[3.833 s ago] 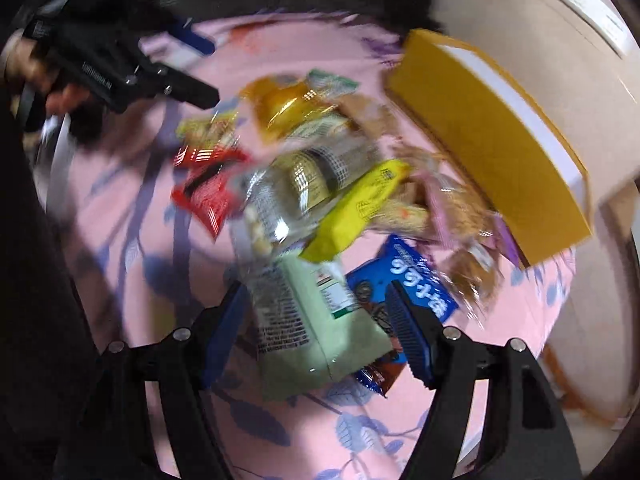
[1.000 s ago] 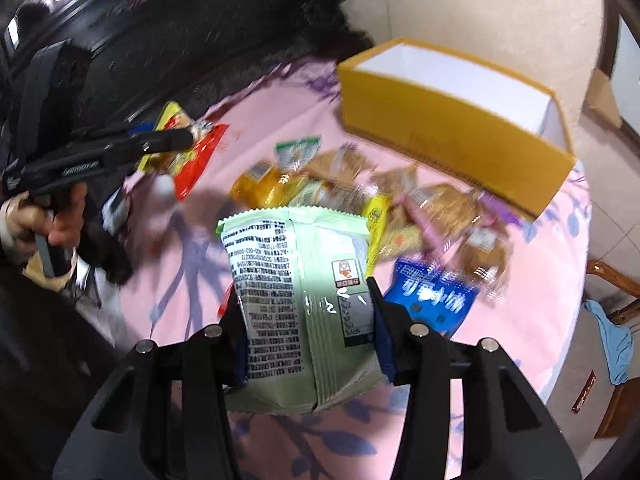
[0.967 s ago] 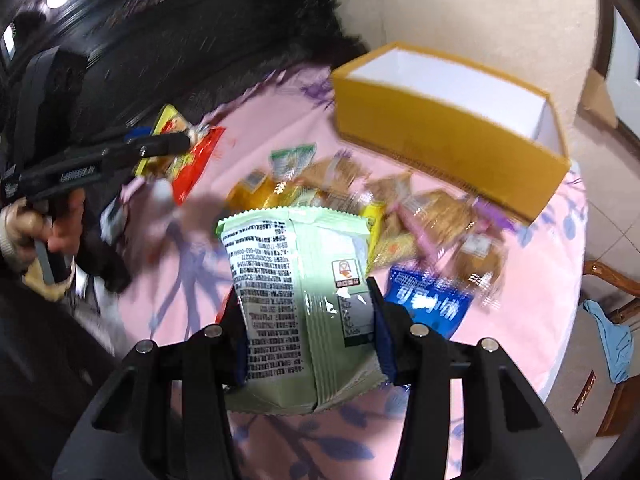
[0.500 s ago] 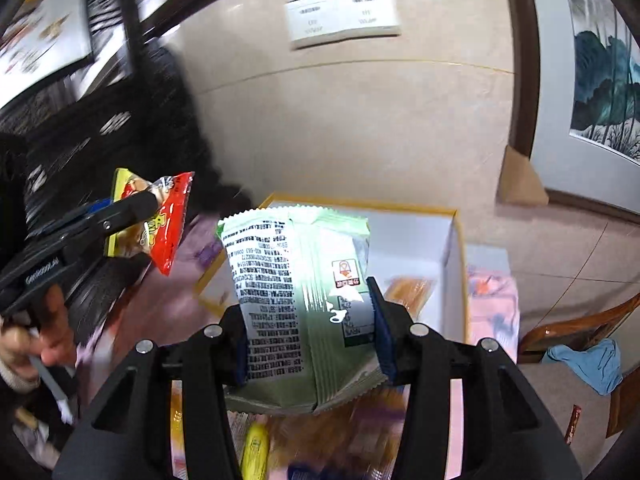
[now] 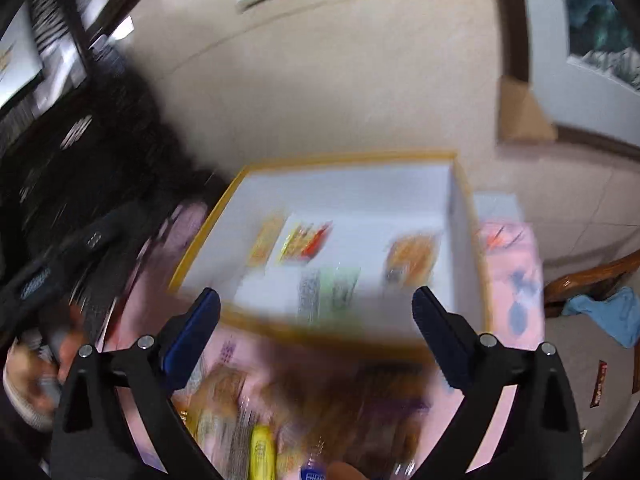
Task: Organize snacks
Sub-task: 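Carry both packets over the yellow box and open both tools, then grasp the yellow barcode bag with the left tool while the right tool grasps the yellow cheese-print bar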
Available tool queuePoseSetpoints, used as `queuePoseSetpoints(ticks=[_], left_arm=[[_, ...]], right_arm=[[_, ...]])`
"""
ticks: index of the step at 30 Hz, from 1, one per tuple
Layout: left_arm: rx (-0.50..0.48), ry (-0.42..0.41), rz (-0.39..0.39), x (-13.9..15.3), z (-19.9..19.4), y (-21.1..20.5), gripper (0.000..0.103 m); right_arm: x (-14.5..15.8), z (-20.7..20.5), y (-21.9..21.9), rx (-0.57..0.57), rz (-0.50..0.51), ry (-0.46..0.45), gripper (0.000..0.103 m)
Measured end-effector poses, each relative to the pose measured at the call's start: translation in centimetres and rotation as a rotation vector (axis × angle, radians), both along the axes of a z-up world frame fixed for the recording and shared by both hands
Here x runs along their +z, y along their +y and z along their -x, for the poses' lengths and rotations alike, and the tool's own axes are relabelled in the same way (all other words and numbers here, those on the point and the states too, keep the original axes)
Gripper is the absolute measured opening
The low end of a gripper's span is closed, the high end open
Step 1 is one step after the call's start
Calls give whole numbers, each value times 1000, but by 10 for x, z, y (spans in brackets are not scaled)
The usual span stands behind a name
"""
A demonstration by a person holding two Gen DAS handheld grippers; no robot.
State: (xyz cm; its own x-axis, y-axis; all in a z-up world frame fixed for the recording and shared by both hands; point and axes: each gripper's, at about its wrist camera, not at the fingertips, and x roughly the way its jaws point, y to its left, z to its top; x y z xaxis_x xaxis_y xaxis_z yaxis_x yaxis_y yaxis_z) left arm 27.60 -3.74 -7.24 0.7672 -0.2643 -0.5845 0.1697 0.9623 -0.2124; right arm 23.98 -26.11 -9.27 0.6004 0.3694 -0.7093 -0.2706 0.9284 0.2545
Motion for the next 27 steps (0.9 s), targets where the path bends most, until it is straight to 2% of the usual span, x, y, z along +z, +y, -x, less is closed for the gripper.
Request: queuePoseSetpoints(ticks=[1, 4, 7, 11, 16, 25, 27], left_arm=[[6, 13, -5, -7, 11, 3, 98], [16, 56, -29, -29, 44, 16, 98], [4, 121, -24, -51, 73, 22, 98], [-24, 182, -67, -71, 99, 25, 98], [-34, 236, -60, -84, 120, 27, 98], [-37, 229, -51, -79, 125, 26, 98], [-39, 236, -54, -81, 126, 25, 98]], right_arm=[[-9, 13, 4, 31, 15, 17, 80], [-45, 54, 5, 56, 20, 133, 68], [-75, 87, 4, 31, 14, 227, 68], [-88, 113, 14, 43, 15, 260, 64], [-100, 118, 26, 67, 48, 292, 52], [-108, 118, 34, 118, 38, 329, 52], [-109, 116, 35, 125, 40, 333, 46]])
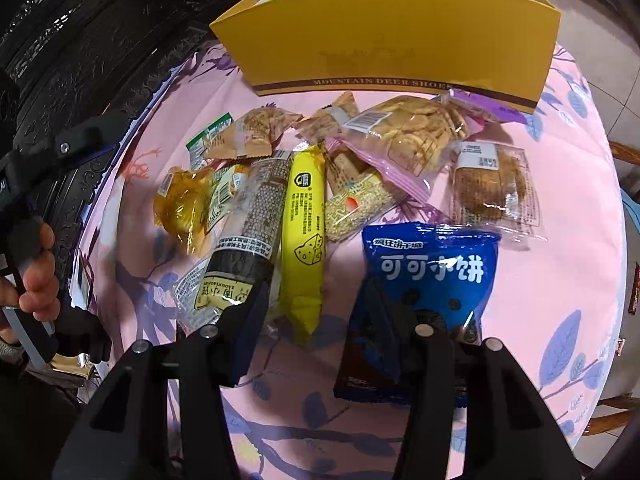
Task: Organize snacks
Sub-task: 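Grasp the yellow barcode bag with the left tool while the right tool grasps the yellow cheese-print bar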
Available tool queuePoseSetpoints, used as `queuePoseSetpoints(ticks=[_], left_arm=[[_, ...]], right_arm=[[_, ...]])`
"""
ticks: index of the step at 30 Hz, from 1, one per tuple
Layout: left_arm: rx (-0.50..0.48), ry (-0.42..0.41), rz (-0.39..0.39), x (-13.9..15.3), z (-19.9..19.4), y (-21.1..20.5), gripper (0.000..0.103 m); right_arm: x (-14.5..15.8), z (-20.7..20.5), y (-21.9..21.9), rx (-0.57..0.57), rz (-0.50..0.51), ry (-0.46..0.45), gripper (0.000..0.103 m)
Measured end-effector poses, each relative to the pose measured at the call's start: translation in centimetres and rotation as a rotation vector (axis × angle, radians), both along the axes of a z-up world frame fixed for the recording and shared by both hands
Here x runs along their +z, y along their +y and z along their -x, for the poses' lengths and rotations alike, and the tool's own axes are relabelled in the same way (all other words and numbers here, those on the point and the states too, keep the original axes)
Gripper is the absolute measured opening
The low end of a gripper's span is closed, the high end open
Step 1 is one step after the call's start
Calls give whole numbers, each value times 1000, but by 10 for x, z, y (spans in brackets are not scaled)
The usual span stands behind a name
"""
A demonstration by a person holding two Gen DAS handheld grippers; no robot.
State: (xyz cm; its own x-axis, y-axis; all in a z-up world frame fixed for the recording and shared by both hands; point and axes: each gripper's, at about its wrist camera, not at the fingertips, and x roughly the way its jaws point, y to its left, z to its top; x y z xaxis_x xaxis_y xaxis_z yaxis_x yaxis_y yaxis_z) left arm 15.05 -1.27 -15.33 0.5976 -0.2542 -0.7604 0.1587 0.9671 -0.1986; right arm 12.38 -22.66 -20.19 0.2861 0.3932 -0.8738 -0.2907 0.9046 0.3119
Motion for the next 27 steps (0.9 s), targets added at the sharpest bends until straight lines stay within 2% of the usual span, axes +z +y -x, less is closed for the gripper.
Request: queuePoseSetpoints(ticks=[3, 11, 14, 18, 23, 26, 27], left_arm=[[-4, 11, 0, -2, 1, 0, 98], [27, 34, -17, -9, 4, 13, 98], [34, 49, -26, -14, 6, 17, 98], [49, 70, -47, -25, 7, 20, 98], [83, 122, -65, -48, 5, 27, 98], [85, 120, -112, -60, 0, 30, 98], [57, 132, -129, -68, -4, 28, 98]], right_arm=[[-4, -2, 3, 9, -14, 18, 40], [-20, -19, 13, 13, -65, 70, 39], [-27, -23, 21, 31, -45, 81, 37], [-24, -21, 30, 51, -16, 48, 21], [-24, -6, 24, 62, 25, 39, 21], [-32, 2, 13, 49, 30, 77, 21], [-36, 5, 9, 40, 26, 96, 21]])
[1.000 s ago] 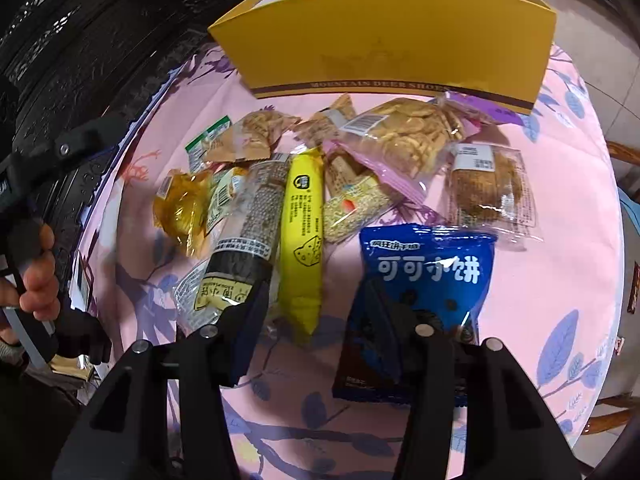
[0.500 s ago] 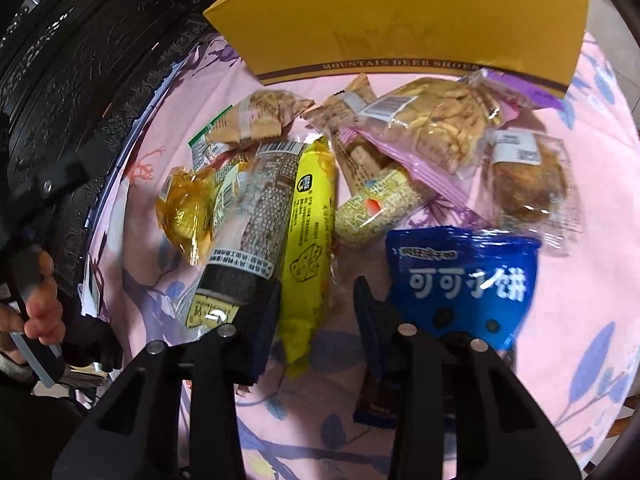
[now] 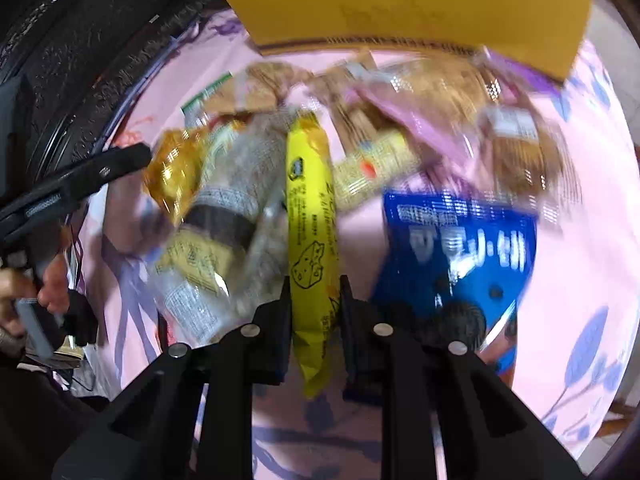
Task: Organize snacks
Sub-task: 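Grasp the yellow barcode bag with the left tool while the right tool grasps the yellow cheese-print bar, then carry both snacks over the yellow box and open both tools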
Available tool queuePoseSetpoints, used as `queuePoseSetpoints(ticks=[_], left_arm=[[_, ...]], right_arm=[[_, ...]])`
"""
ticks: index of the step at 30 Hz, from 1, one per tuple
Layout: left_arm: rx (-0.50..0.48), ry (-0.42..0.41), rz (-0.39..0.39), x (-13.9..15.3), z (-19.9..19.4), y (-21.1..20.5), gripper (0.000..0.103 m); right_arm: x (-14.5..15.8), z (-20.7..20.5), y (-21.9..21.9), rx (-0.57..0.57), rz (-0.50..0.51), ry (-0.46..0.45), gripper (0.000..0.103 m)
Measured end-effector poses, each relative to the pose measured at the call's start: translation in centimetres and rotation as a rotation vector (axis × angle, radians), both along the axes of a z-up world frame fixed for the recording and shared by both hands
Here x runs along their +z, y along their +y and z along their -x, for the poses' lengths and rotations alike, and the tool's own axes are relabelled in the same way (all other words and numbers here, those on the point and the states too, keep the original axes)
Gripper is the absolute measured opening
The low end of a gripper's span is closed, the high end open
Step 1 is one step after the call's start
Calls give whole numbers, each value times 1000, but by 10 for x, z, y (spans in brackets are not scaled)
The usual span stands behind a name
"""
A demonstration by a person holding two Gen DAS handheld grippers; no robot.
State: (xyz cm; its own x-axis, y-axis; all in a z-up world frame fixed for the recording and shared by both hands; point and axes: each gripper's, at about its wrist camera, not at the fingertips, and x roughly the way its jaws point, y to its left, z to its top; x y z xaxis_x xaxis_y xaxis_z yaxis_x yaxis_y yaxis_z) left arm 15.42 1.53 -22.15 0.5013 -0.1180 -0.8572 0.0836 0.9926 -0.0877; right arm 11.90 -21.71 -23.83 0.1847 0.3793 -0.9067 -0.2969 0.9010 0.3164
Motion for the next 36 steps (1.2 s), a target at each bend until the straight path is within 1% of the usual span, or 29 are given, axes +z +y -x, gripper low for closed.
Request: queuePoseSetpoints(ticks=[2, 4, 5, 7, 8, 11, 12, 15, 16, 18, 23, 27, 31, 35, 36], left_arm=[[-30, 30, 6, -12, -6, -1, 98], [-6, 86, 91, -21, -13, 3, 98], [33, 124, 153, -25, -16, 8, 98], [89, 161, 215, -32, -16, 13, 98], [103, 154, 232, -34, -14, 14, 98], [49, 115, 151, -35, -9, 3, 98], [32, 102, 137, -34, -7, 1, 94], [18, 67, 138, -31, 1, -1, 83], [17, 59, 139, -29, 3, -1, 81], [12, 51, 135, -26, 9, 0, 79], [-21, -3, 115, -11, 25, -1, 78], [-30, -54, 101, 10, 35, 0, 78], [-32, -106, 110, 32, 35, 1, 78], [-49, -182, 126, 62, 32, -3, 78], [-60, -210, 131, 73, 29, -5, 78]], right_arm=[[-1, 3, -3, -8, -14, -2, 22], [0, 4, -2, -2, -2, -6, 22], [0, 4, -1, 1, 8, -11, 22], [0, 5, 1, 2, 13, -15, 22], [0, 4, 1, 0, 12, -14, 22], [-1, 4, 1, -1, 9, -14, 22], [-1, 4, 2, 1, 11, -14, 22], [-1, 3, 3, 6, 16, -21, 21], [1, 4, 3, 9, 19, -32, 21], [5, 5, 5, 10, 21, -52, 21], [17, 7, -3, -8, 10, -76, 20], [29, 9, -7, -24, -3, -97, 20], [46, 11, -14, -50, -30, -126, 20], [73, 5, -19, -80, -58, -190, 20], [81, 2, -21, -89, -65, -212, 20]])
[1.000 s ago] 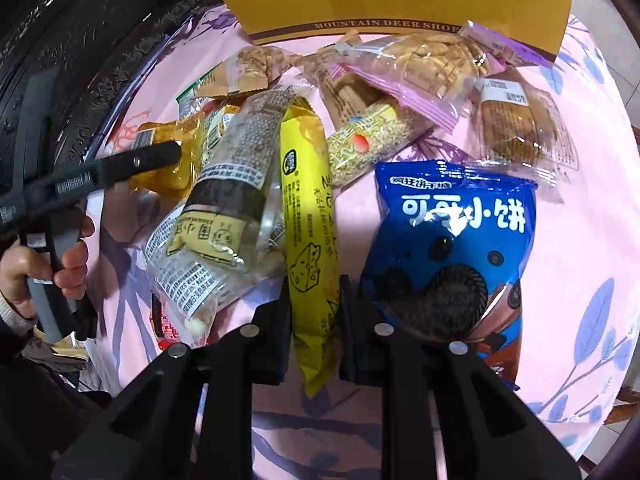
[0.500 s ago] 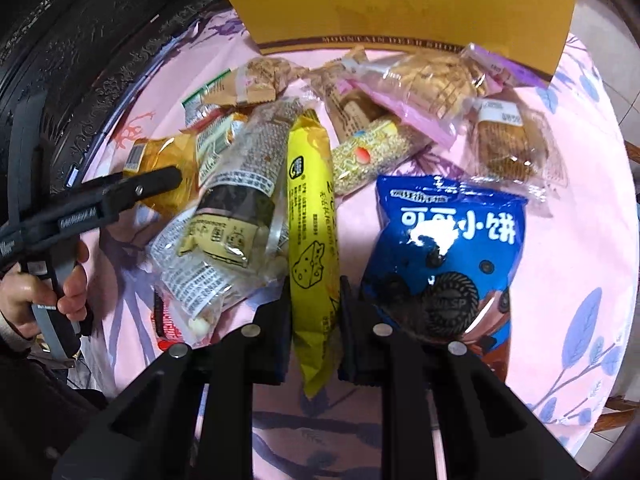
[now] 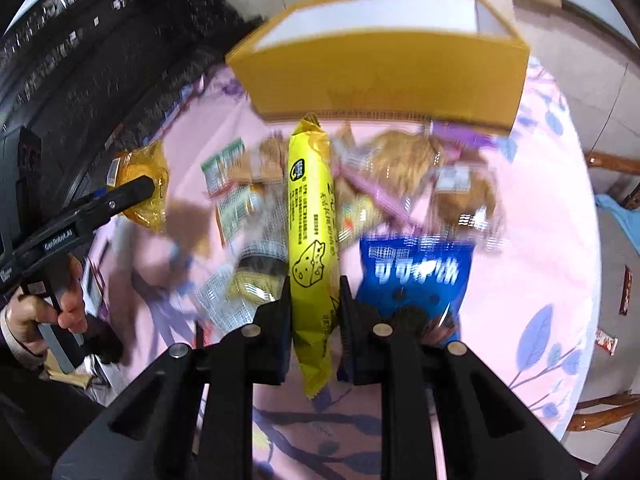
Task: Organize snacks
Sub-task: 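Carry both snacks over the yellow box and open both tools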
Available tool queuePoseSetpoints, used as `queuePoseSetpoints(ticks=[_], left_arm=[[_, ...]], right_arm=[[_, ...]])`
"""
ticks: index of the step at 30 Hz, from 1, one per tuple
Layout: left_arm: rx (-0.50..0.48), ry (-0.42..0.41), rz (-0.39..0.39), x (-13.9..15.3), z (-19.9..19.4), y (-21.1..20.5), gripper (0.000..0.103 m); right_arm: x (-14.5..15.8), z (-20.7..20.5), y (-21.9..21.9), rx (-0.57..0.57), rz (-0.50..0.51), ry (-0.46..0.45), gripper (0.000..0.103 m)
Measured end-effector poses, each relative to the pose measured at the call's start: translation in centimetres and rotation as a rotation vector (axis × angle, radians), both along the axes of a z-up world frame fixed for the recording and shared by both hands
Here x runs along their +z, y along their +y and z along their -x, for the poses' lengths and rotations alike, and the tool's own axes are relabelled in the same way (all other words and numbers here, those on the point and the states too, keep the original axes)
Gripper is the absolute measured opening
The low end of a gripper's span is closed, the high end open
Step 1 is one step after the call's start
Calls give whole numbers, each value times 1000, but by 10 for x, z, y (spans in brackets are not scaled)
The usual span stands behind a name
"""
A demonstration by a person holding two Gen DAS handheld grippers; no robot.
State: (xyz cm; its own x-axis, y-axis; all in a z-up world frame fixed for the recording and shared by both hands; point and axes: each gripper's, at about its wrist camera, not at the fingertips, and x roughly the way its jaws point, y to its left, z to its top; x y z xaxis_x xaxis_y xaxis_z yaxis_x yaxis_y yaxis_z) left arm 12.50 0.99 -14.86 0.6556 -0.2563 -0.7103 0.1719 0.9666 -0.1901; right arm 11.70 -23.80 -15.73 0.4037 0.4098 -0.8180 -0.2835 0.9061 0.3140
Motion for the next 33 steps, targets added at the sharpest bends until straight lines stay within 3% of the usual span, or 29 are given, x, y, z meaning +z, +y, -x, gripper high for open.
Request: queuePoseSetpoints(ticks=[6, 11, 17, 22, 24, 25, 27, 29, 33], left_arm=[[-46, -138, 24, 52, -29, -12, 79], [-87, -238, 40, 85, -76, -33, 79], [-127, -315, 26, 108, -134, -67, 79], [-161, -315, 5, 108, -175, -87, 79], [-163, -277, 13, 103, -198, -92, 82], [-155, -232, 8, 99, -210, -95, 84], [-96, -143, -20, 91, -228, -96, 93], [-64, -142, -10, 89, -225, -91, 95], [-50, -164, -11, 81, -197, -78, 99]], right_arm=[[52, -34, -14, -52, -21, -155, 21], [83, -84, -24, -97, -6, -264, 21], [103, -138, -34, -137, -6, -330, 21], [104, -173, -33, -153, 25, -360, 21], [99, -185, -33, -165, 28, -352, 26], [97, -193, -34, -169, 37, -336, 43], [91, -199, -38, -220, 47, -309, 64], [88, -194, -46, -229, -11, -283, 64], [70, -164, -54, -215, 0, -231, 66]])
